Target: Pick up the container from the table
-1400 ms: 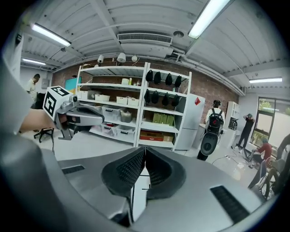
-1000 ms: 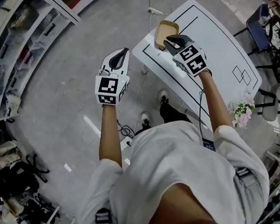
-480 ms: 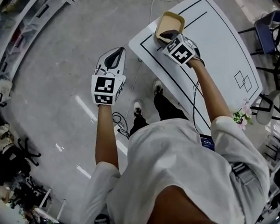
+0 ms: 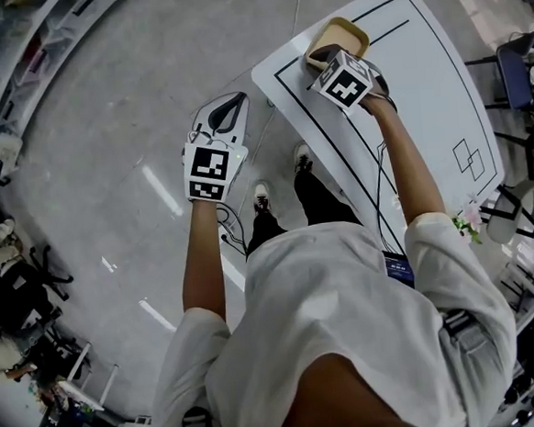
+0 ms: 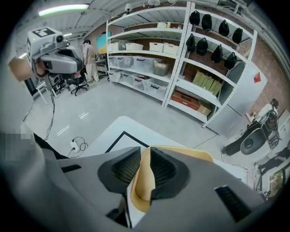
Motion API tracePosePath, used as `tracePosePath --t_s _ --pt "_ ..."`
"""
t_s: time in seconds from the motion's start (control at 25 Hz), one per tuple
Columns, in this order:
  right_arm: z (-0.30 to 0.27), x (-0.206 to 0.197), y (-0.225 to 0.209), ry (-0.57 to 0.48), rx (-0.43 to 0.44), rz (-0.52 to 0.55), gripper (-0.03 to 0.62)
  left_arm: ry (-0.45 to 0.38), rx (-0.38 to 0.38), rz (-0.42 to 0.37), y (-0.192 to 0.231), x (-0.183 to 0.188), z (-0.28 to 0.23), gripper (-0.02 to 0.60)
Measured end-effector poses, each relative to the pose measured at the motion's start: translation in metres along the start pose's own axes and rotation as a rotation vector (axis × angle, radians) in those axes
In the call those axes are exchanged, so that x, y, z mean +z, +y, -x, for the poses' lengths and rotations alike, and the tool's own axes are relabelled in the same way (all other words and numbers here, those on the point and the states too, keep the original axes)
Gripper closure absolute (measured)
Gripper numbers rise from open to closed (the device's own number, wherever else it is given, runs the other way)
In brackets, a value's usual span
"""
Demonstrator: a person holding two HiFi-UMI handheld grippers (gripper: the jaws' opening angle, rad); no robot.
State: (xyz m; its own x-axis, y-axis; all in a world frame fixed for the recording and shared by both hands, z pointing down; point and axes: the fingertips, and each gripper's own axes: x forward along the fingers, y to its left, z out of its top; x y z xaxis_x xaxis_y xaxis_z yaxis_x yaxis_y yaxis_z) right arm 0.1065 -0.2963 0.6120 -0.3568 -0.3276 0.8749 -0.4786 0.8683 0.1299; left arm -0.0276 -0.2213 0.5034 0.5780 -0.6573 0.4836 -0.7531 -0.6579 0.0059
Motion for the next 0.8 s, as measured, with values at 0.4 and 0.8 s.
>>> tracePosePath --t_s 0.4,0.8 --pt "0.002 0.000 0.003 0.019 -0.003 -0.048 0.511 0.013 -0.003 0.002 -0.007 -0.011 0.013 0.564" --pt "-0.005 -0.004 0.015 0.053 0.008 -0.043 0.507 0.014 0.010 0.005 -0.006 -0.016 0.021 0.565"
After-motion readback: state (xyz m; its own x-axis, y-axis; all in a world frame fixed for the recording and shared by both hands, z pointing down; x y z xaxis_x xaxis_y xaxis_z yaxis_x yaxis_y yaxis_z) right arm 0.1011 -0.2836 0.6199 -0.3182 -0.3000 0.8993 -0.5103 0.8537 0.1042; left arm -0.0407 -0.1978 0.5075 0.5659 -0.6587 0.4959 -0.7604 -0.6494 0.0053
